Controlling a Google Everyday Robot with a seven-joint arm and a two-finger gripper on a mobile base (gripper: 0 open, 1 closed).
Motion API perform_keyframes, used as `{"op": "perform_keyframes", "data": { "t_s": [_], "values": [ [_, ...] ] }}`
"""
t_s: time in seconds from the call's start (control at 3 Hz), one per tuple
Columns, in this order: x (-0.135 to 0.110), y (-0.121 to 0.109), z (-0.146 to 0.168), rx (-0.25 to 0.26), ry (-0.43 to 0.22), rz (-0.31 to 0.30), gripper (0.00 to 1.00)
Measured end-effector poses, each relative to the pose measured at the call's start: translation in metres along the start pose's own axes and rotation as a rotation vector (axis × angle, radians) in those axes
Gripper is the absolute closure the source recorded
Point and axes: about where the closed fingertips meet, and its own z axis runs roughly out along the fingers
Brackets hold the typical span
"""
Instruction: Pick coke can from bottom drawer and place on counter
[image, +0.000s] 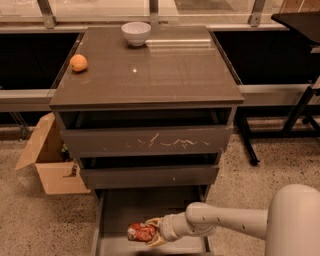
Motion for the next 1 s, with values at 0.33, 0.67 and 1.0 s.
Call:
{"op": "perform_keyframes", "data": {
  "t_s": [0.33, 0.67, 1.0],
  "values": [
    [-0.010, -0.001, -0.014, 0.009, -0.011, -0.024, 1.00],
    [-0.029, -0.004, -0.051, 0.037, -0.010, -0.074, 1.00],
    [-0.064, -0.007, -0.095, 0.074, 0.013, -0.149, 1.00]
  ]
}}
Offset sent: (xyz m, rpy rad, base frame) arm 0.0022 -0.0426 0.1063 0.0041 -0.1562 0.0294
